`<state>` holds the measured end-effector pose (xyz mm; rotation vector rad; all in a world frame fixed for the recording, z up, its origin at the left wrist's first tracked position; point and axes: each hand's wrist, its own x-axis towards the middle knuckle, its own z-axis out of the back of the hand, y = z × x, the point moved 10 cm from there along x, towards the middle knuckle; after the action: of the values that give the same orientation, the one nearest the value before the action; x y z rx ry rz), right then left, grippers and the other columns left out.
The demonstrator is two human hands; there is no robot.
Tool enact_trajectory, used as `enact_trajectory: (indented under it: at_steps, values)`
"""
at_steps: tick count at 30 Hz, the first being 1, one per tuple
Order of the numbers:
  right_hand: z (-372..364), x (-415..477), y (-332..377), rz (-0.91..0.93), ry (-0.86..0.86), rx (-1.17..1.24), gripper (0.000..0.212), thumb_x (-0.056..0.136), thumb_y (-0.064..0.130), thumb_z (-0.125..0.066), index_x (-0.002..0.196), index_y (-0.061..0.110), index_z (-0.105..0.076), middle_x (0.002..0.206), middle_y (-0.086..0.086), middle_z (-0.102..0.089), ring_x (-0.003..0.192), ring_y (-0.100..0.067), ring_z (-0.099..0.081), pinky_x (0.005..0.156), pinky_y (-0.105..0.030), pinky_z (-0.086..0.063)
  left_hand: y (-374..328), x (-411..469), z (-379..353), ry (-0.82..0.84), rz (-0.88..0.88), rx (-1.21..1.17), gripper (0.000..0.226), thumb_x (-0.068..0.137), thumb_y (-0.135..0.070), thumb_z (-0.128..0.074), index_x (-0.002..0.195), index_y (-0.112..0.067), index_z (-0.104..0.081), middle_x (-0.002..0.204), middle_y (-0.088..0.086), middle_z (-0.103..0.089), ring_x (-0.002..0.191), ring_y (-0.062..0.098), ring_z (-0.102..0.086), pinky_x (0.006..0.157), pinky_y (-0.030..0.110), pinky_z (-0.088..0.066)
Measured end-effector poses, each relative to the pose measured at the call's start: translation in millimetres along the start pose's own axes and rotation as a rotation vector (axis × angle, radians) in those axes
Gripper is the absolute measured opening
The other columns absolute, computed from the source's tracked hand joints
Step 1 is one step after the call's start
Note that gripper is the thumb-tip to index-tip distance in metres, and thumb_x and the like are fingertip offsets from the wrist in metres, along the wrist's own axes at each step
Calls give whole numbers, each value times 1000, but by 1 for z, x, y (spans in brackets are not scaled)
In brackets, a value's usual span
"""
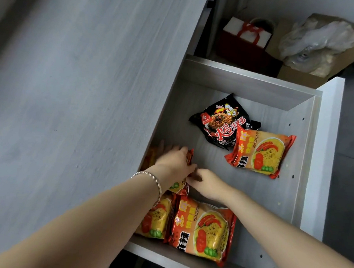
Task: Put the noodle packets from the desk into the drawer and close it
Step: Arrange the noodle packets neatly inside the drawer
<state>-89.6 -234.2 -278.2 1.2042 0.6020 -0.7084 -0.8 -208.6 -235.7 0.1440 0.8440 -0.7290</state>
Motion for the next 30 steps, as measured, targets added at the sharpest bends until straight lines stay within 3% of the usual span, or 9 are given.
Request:
enact_trajectory:
  at_steps: [4,6,8,11,14,16,19,25,30]
  values:
    - [76,-27,-9,82,-450,-66,24,88,11,-56,110,7,-66,110,-13,-65,91,-21,-60,89,-36,-50,4,10,2,63,74,-47,63,87,-36,-62,142,-16,-38,140,7,-47,131,27,-43,116,42,-24]
    - [121,-51,-7,165,-736,-168,30,83,8,-61,112,4,-63,114,-17,-58,104,-31,-56,96,-39,-44,5,12,-1,85,85,-105,59,86,-28,-65,138,-14,-43,132,7,-53,121,25,-53,102,36,-43]
    - [151,-59,-6,142,-837,-338,56,76,20,-71,127,8,-53,129,-19,-48,120,-37,-45,102,-42,-37,2,12,-5,92,83,-81,52,88,-24,-61,138,-16,-46,131,6,-54,120,24,-53,108,39,-40]
    - [169,-43,-24,-35,-654,-704,109,62,50,-77,148,19,-16,154,-14,-19,142,-34,-17,114,-47,-18,0,12,-9,85,83,74,49,93,-25,-49,142,-22,-39,144,4,-43,136,29,-35,120,51,-13]
    - [169,-29,-53,-170,-458,-896,129,57,54,-78,149,19,6,157,-12,-12,147,-28,-4,117,-47,-5,2,10,-12,77,64,224,55,93,-33,-48,145,-24,-33,147,4,-40,139,32,-28,119,55,-6]
    - [163,-27,-59,-168,-425,-1006,130,51,48,-82,149,15,-5,146,-17,-35,140,-32,-26,114,-51,-17,5,8,-13,57,48,266,66,88,-45,-55,146,-24,-30,147,5,-40,139,31,-30,119,55,-8]
    - [154,-32,-52,-79,-531,-1008,131,31,46,-85,142,7,-27,109,-21,-59,102,-36,-56,94,-49,-43,8,6,-10,18,34,219,74,83,-48,-62,145,-23,-31,146,3,-42,138,29,-31,120,51,-12]
    - [87,-36,-31,83,-259,-937,127,56,72,-64,149,15,1,136,-9,-38,127,-27,-36,108,-41,-26,7,7,-8,-19,36,189,66,84,-43,-62,141,-21,-38,142,2,-47,136,27,-34,119,48,-15]
    - [44,-23,-17,159,-160,-813,96,76,67,-51,149,24,-8,144,-8,-34,134,-27,-31,111,-41,-22,8,6,-8,-54,20,201,49,95,-49,-36,135,-23,-45,138,4,-51,132,28,-38,117,46,-18]
